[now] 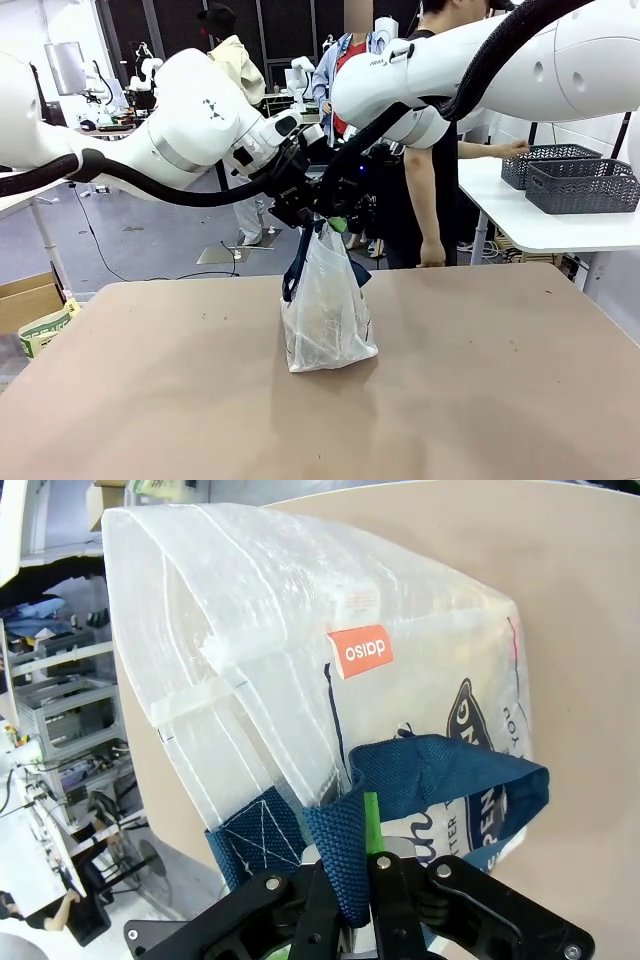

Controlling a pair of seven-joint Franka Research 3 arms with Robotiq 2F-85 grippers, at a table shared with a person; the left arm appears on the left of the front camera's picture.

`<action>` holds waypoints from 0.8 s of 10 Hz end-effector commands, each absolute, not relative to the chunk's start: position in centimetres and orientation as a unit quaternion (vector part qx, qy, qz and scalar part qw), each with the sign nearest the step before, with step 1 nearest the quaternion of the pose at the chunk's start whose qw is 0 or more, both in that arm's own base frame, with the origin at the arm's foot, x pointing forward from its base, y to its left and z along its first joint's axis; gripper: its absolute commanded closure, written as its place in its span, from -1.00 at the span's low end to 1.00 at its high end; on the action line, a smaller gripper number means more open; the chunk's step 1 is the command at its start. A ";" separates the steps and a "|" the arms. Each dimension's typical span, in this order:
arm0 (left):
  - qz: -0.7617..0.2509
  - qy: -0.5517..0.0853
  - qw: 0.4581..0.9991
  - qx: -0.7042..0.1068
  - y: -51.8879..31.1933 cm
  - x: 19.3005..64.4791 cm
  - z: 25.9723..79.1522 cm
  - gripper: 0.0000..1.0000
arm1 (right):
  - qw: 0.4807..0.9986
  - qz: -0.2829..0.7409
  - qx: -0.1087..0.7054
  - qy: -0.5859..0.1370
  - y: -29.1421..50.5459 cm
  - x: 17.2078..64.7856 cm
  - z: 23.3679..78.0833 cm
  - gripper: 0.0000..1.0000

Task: Transfer purchased items from the store into the shopping bag.
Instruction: Move the Reusable shopping bag to the right side of the table.

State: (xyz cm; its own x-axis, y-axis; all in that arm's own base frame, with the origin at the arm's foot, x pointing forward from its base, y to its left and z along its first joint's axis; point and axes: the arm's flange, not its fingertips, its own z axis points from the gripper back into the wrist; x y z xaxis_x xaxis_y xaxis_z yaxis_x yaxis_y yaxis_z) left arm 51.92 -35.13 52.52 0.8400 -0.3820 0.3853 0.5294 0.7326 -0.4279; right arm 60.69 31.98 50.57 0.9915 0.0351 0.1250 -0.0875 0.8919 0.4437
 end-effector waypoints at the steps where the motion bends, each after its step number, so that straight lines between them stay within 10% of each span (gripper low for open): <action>1: -0.246 -0.120 0.931 -0.239 -36.2 52.1 53.2 -0.06 | 0.971 0.022 0.227 -0.068 31.6 59.9 50.2 1.00; 6: -0.221 -0.111 0.947 -0.204 -36.4 52.0 53.2 0.05 | 0.971 0.021 0.227 -0.065 31.7 60.1 50.1 1.00; 8: -0.205 -0.107 0.953 -0.198 -36.4 52.1 53.3 0.80 | 0.972 0.022 0.227 -0.063 31.7 60.1 50.1 1.00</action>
